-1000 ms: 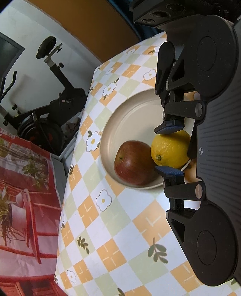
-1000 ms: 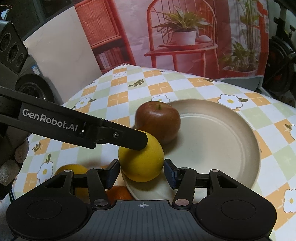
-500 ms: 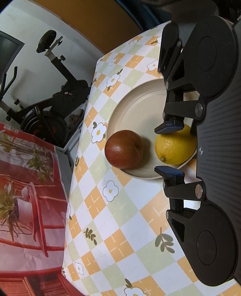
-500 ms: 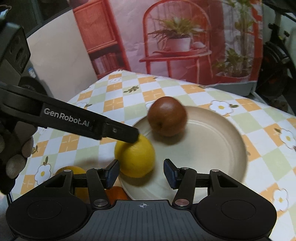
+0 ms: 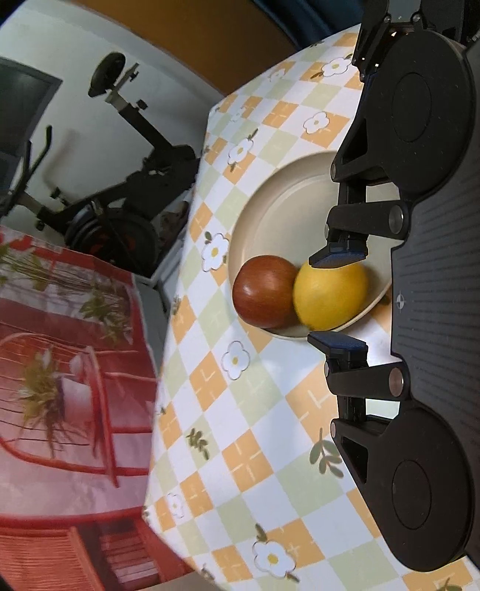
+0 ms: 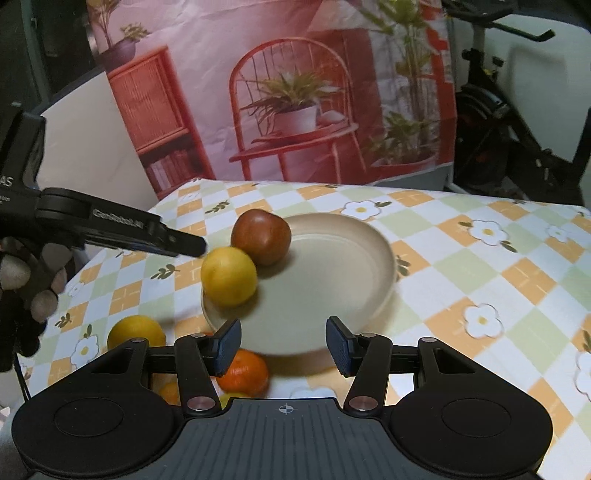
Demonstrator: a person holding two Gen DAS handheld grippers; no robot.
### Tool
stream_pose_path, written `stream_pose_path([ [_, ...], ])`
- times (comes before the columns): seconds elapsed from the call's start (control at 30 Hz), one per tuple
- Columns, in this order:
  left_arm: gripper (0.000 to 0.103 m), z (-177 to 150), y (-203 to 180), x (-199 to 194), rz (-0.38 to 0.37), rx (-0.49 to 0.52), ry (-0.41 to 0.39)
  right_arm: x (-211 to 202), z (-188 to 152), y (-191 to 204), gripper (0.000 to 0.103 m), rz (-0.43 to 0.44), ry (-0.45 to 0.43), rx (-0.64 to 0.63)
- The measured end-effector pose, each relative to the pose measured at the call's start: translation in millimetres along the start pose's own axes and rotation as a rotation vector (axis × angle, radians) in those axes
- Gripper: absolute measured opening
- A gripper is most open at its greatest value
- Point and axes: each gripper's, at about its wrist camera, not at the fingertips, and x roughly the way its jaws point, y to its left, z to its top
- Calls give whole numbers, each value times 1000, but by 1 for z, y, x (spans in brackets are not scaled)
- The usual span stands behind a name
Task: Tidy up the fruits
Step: 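Withdraw the left gripper from the plate back toward the fruit pile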
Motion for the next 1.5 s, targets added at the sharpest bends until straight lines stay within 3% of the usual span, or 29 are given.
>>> stream_pose_path([
  [0.2,39,-16,-6,-38,-4,37,-67,-18,-14,9,48,-14,-18,-25],
  [0.57,39,-52,-3,-82,15,40,-118,-31,-33,35,44,12,-13,-88],
  [0.9,39,-79,-10,-79,3,57,-89,-40,-49,26,39,-52,-10,-103],
  [1.5,39,-91,-20,-76,-6,85,-79,-36,-72,33,28,-21,77,-188],
])
